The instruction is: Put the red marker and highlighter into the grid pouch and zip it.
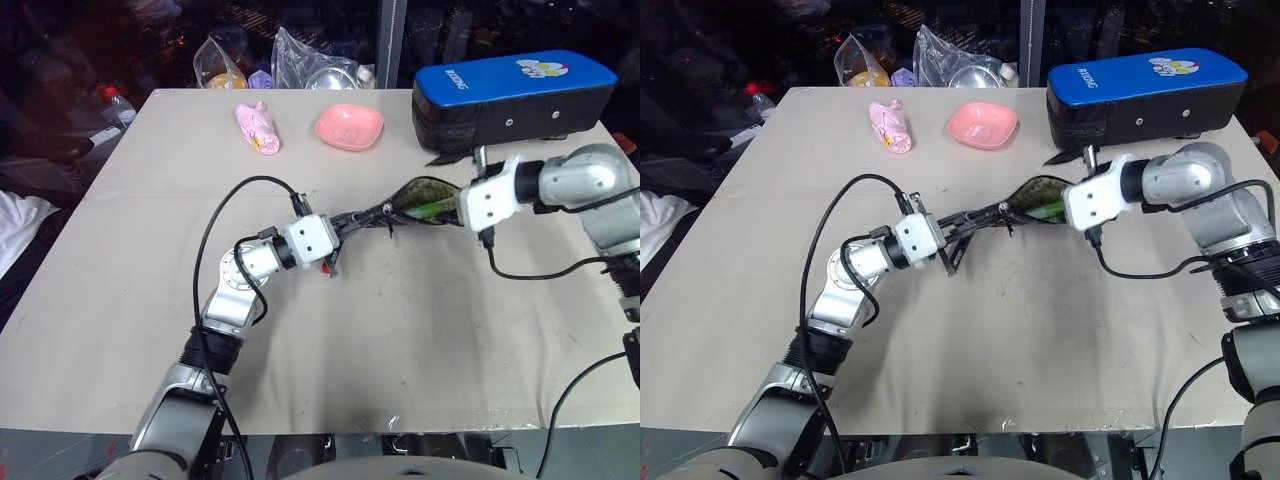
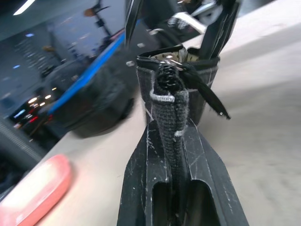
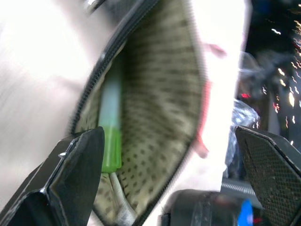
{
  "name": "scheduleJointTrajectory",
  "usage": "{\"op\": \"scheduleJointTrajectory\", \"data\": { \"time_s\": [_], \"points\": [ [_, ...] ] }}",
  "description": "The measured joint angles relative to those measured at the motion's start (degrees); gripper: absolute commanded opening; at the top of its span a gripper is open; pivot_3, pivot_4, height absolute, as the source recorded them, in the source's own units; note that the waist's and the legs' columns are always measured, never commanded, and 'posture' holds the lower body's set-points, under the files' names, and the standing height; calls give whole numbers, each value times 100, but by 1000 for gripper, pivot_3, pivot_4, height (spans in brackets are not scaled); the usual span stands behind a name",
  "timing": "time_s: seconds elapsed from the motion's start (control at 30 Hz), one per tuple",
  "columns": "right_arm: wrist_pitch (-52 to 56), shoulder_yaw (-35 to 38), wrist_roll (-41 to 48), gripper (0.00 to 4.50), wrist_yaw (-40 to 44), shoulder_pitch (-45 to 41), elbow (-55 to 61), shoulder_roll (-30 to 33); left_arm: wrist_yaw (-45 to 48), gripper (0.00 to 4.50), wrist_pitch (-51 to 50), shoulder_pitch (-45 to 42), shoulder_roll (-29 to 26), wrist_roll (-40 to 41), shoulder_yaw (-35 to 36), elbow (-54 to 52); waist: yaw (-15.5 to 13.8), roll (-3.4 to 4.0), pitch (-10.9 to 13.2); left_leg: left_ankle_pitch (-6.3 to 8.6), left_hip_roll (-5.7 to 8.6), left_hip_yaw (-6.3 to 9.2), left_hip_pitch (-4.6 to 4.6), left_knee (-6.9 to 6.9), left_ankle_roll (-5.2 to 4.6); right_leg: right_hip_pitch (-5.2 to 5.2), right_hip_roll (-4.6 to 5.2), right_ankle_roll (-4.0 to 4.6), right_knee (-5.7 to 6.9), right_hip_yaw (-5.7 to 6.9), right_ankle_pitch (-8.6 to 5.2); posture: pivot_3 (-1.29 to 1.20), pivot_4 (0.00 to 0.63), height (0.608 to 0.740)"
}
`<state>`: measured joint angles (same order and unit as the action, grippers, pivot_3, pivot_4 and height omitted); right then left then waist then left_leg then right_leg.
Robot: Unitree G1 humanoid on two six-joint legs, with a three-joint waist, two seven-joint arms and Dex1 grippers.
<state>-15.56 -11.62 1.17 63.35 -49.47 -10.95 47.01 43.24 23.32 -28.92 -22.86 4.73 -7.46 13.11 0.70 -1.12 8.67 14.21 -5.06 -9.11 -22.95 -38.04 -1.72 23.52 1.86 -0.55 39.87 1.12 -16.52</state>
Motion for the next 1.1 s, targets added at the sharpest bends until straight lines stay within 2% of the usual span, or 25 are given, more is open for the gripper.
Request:
{"op": "scheduleJointTrajectory", "data": {
  "time_s": [0.1,0.2,0.37,0.6,0.73,0.93,1.1],
  "points": [
    [1527,561,1126,4471,83,194,916,-6,-138,0,-260,-192,-61,164,329,17,1,0,-1,1,-3,7,-2,-1,1,-1,4,1,-1,0,0,0,150,740],
    [2580,588,1757,4471,150,685,1724,-26,-264,0,-443,-313,-136,234,566,73,2,-1,-1,1,-2,10,-4,-2,0,-2,3,1,-1,1,0,0,150,740],
    [3563,435,2106,4471,-18,1049,2246,-431,-413,0,-632,-423,-321,259,912,174,6,0,-1,1,1,8,-4,-3,0,0,-13,1,2,8,0,0,150,740],
    [3444,-505,1562,4471,-374,1089,1791,-1762,-614,0,-741,-97,-689,235,1205,108,17,-6,-4,1,-2,5,-9,-1,1,7,-19,1,1,19,0,0,150,740],
    [3747,-776,963,4471,-1330,947,1070,-2695,-776,0,-864,290,-759,218,1327,-129,2,-9,-5,1,-1,8,-16,-7,0,7,-11,1,2,31,1,0,150,740],
    [4764,-815,622,4471,-2646,1055,1007,-3770,-1034,0,-1062,523,-777,214,1413,-532,2,-9,-6,1,-2,27,-75,-30,1,31,-5,2,0,61,1,0,150,740],
    [5083,-823,350,4471,-3402,1207,938,-4188,-1124,0,-1141,597,-772,206,1411,-576,8,-10,-6,1,2,29,-77,-31,1,31,-1,2,0,78,1,0,150,740]
  ]
}}
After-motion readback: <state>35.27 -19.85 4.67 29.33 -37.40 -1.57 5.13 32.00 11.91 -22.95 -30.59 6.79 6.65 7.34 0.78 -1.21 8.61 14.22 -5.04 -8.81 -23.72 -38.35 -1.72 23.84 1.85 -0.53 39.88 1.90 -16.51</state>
